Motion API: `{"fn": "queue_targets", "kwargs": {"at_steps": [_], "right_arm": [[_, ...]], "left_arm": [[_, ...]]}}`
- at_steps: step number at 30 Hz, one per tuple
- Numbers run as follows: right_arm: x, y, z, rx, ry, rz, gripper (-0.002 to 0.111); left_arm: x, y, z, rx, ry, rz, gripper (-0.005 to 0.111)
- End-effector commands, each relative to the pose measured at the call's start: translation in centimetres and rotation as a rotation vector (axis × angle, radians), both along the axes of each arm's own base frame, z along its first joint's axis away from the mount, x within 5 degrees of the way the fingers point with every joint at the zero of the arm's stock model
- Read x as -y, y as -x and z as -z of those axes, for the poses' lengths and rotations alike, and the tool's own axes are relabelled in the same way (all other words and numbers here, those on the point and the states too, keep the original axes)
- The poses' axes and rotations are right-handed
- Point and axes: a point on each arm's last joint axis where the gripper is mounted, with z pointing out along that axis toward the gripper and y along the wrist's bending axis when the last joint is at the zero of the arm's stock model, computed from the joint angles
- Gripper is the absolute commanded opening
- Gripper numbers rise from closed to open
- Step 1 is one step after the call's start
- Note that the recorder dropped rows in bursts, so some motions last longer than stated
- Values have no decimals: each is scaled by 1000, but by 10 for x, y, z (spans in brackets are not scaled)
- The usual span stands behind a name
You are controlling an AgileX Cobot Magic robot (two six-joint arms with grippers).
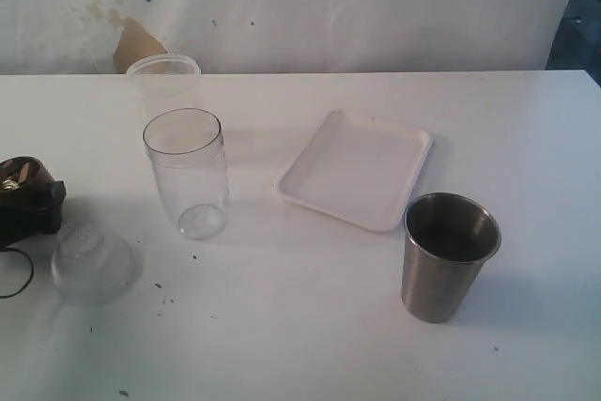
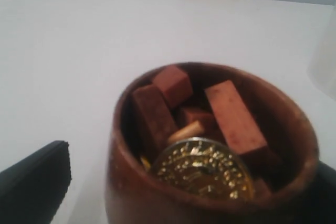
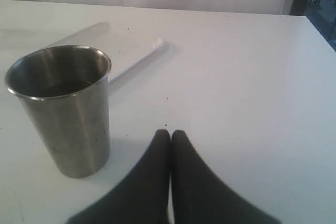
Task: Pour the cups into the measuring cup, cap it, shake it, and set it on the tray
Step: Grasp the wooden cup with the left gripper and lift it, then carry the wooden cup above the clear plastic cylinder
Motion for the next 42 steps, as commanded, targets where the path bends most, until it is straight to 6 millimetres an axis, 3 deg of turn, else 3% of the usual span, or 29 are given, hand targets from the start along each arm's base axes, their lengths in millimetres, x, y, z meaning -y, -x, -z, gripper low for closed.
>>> {"fn": "queue_targets", "kwargs": {"at_steps": [1,5,8,11,15,16,21,29,32,42], "right_arm": [[0,0,1,5,-2,5,0],[0,0,1,5,-2,5,0],[0,0,1,5,-2,5,0],[0,0,1,5,-2,5,0],[0,0,1,5,-2,5,0],[0,0,1,5,-2,5,0],[0,0,1,5,-2,5,0],[0,0,1,5,-2,5,0],[0,0,1,5,-2,5,0],[0,0,1,5,-2,5,0]], "left_arm": [[0,-1,5,2,-4,-4,97],[0,-1,5,2,-7,-3,95],[0,-1,5,2,-9,-2,84],[0,-1,5,2,-9,1,60],[8,-1,6,2,-9,88,6],[10,-1,5,5,-21,123,1],[12,-4,-17,74,-16,138,0],[15,-13,-75,228,-39,180,0],[28,-23,-90,187,-70,329,0],[80,-59,-124,153,-200,470,0]]}}
